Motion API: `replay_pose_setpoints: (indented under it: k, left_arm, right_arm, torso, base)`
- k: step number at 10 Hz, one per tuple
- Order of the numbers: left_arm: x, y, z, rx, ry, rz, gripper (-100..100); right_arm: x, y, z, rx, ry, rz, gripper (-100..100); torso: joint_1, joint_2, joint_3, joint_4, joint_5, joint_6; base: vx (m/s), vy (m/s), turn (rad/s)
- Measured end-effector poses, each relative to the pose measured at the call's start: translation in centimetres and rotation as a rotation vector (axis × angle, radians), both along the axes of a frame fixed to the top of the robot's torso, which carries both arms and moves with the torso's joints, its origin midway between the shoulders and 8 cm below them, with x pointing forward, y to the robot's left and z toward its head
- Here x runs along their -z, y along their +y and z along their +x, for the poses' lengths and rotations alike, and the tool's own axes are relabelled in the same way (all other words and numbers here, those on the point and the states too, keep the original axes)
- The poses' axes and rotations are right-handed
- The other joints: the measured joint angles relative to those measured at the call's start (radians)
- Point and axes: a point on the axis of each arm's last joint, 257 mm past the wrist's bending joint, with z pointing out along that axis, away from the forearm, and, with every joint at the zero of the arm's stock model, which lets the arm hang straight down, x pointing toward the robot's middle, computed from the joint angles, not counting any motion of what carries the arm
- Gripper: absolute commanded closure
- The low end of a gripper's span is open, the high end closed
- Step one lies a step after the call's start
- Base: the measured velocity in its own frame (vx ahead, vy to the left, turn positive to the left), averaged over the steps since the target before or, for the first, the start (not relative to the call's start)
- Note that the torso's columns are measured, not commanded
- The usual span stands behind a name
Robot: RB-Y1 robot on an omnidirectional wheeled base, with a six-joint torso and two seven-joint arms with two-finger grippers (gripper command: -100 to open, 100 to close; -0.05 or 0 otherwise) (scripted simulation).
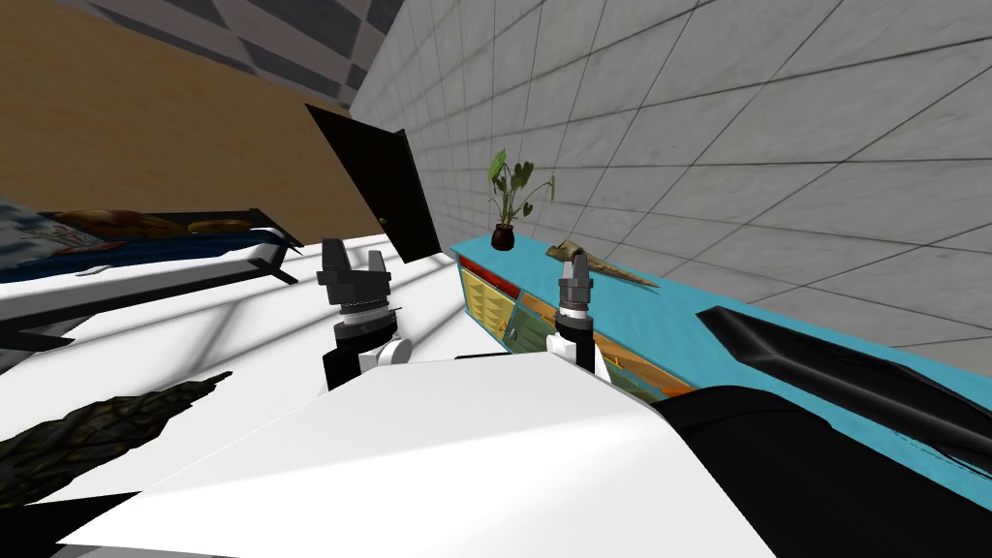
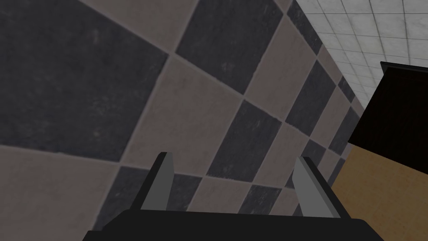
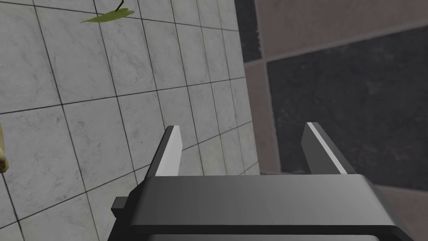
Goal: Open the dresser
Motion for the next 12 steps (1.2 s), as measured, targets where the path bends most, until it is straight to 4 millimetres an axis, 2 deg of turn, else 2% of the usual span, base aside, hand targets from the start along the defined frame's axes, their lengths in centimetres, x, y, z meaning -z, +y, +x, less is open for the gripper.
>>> replay_pose_setpoints:
  k: [4, 5, 7, 12]
  left_arm:
    - [0.0, 0.0, 0.0, 0.0, 0.0, 0.0, 0]
    - [0.0, 0.0, 0.0, 0.0, 0.0, 0.0, 0]
    - [0.0, 0.0, 0.0, 0.0, 0.001, 0.0, 0]
    - [0.0, 0.0, 0.0, 0.0, 0.001, 0.0, 0]
  right_arm:
    - [0.0, 0.0, 0.0, 0.0, 0.0, 0.0, 0]
    - [0.0, 0.0, 0.0, 0.0, 0.0, 0.0, -100]
    - [0.2, 1.2, 0.7, -0.017, 0.007, -0.063, -100]
    - [0.9, 5.2, 2.5, -0.04, -0.001, -0.271, -100]
  torso:
    - [0.0, 0.296, -0.59, 0.295, 0.0, 0.0]
    - [0.0, 0.369, -0.738, 0.369, 0.0, 0.0]
    - [0.002, 0.412, -0.826, 0.412, 0.0, 0.0]
    - [0.0, 0.416, -0.832, 0.416, 0.0, 0.0]
  base:
    - [0.0, 0.0, 0.0]
    - [0.005, 0.016, -0.037]
    - [0.004, 0.044, -0.034]
    - [-0.001, 0.063, -0.053]
